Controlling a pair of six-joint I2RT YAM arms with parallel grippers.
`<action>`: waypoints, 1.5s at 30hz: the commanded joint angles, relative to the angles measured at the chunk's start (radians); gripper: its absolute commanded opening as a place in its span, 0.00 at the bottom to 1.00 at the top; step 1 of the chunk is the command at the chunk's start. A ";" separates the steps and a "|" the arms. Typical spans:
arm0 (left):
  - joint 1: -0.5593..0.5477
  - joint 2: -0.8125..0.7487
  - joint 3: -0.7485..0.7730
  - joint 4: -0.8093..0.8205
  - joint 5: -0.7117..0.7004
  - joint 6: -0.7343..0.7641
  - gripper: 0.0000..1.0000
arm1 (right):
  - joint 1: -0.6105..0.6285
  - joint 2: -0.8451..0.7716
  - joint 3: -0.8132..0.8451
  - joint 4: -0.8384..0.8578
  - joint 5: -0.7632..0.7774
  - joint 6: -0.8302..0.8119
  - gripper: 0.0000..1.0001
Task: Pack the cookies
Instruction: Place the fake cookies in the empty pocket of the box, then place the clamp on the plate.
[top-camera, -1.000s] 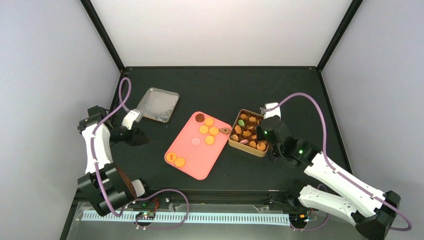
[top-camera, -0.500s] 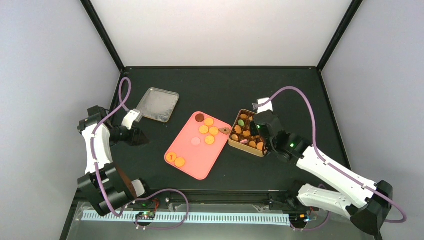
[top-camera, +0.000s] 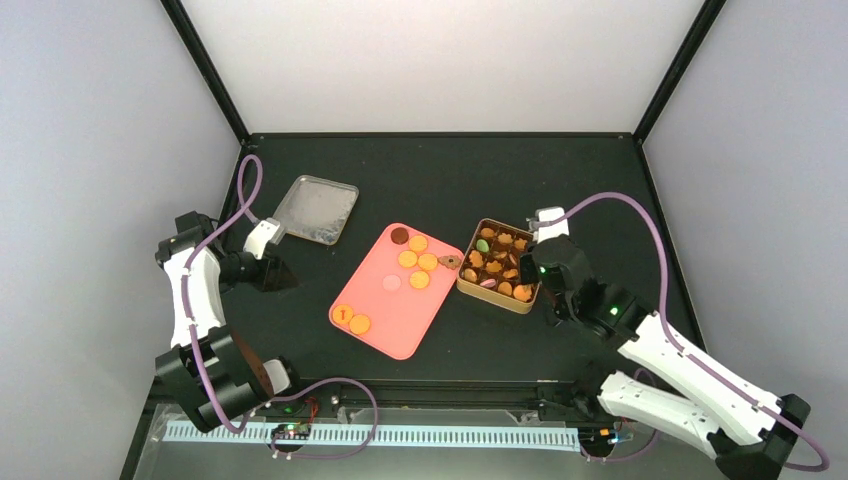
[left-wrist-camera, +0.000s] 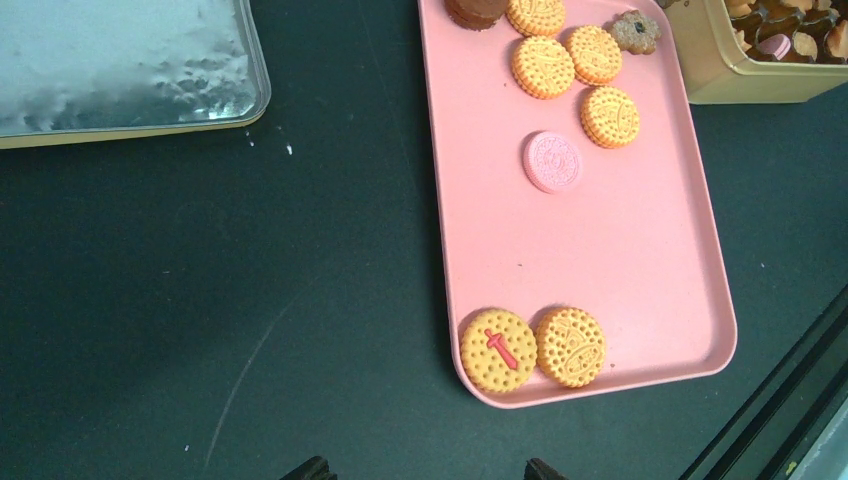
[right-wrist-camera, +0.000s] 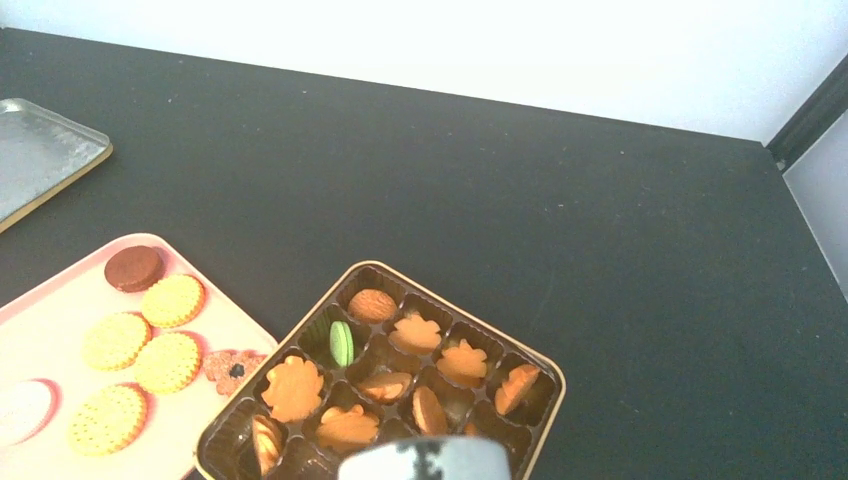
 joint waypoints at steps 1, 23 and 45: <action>0.007 0.008 0.018 -0.002 0.026 0.016 0.51 | -0.007 -0.045 0.012 -0.072 0.014 0.012 0.15; -0.210 0.126 0.054 0.300 -0.022 -0.277 0.56 | -0.003 0.627 0.317 0.243 -0.734 0.303 0.14; -0.231 0.577 0.301 0.546 -0.422 -0.873 0.55 | -0.003 0.932 0.452 0.259 -0.702 0.413 0.40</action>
